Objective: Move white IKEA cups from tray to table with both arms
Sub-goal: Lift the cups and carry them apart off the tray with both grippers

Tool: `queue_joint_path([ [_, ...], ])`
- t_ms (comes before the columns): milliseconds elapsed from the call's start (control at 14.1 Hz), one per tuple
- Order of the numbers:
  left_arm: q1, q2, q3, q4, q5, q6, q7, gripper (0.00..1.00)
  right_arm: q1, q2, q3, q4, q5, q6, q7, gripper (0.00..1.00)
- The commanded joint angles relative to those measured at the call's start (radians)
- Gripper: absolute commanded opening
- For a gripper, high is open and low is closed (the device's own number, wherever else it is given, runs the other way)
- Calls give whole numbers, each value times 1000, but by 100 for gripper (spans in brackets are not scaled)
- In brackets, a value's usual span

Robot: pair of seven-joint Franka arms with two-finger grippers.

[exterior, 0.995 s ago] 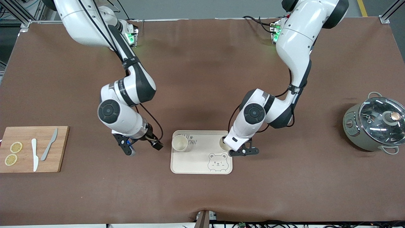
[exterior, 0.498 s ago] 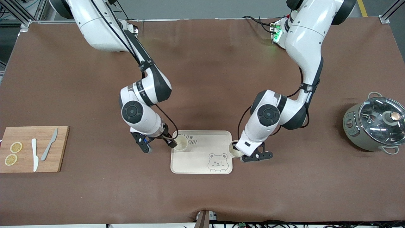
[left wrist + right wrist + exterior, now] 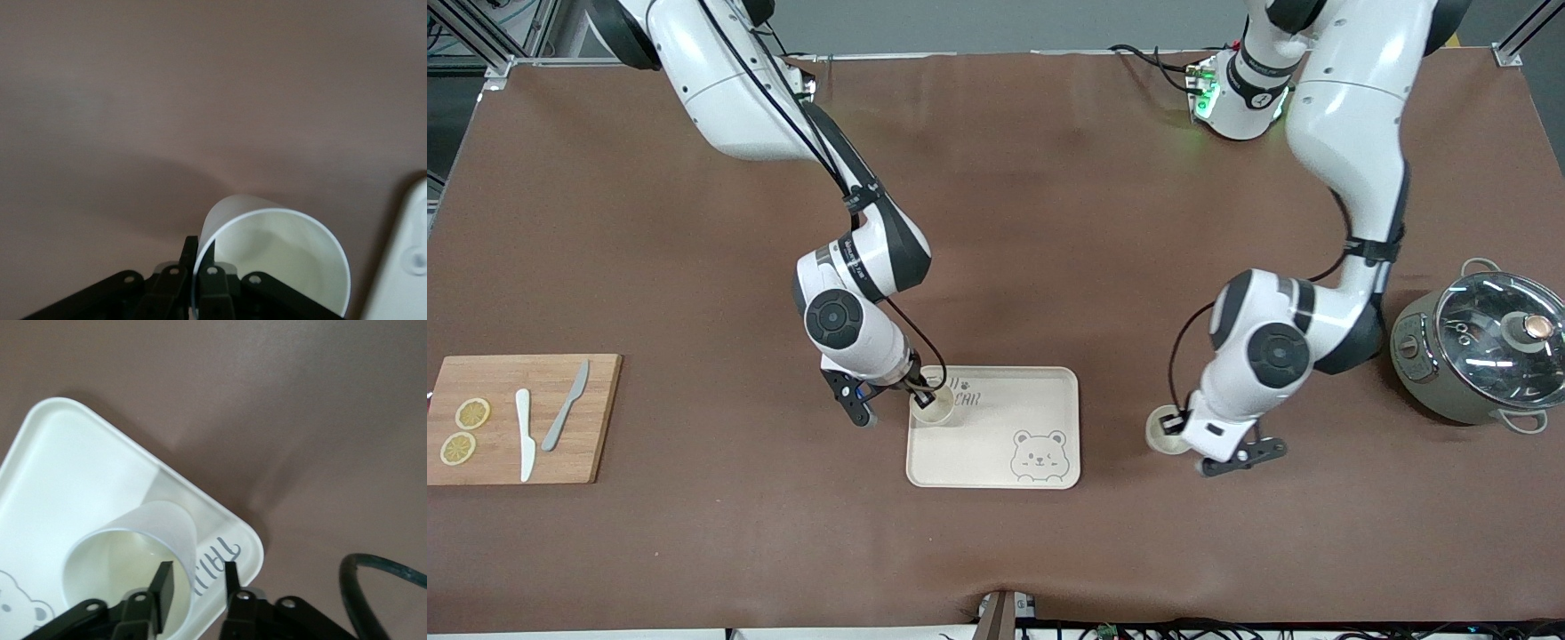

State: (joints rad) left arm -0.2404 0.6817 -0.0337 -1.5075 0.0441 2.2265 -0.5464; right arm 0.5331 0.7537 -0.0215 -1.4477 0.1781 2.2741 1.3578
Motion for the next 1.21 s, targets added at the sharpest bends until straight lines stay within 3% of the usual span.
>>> queue_joint_path([
  [0,87,-132,-12,-198,0,1,93,0,10,12,-9,33,3,8,35,0],
  [284,136,-189,-17,-331,0,24,140,0,-4,-7,-11,98,9,-31,30,0],
  [498,156,-232,-18,-448,0,122,144,0,-57,-27,-12,167,1,-219,0,0],
  [640,170,-243,-18,-508,0,182,170,0,-106,-103,-11,108,-3,-316,-138,0],
  [853,188,-245,-25,-537,-1,208,180,0,-156,-241,-12,-86,-3,-321,-299,0],
  [924,194,-241,-25,-534,0,208,181,20,-166,-294,-12,-162,-3,-318,-357,0],
  [1066,194,-244,-25,-533,-7,208,181,79,-224,-391,-12,-305,-5,-305,-500,0],
  [1137,196,-251,-25,-531,-9,208,183,100,-255,-434,-12,-366,-5,-304,-573,0],
])
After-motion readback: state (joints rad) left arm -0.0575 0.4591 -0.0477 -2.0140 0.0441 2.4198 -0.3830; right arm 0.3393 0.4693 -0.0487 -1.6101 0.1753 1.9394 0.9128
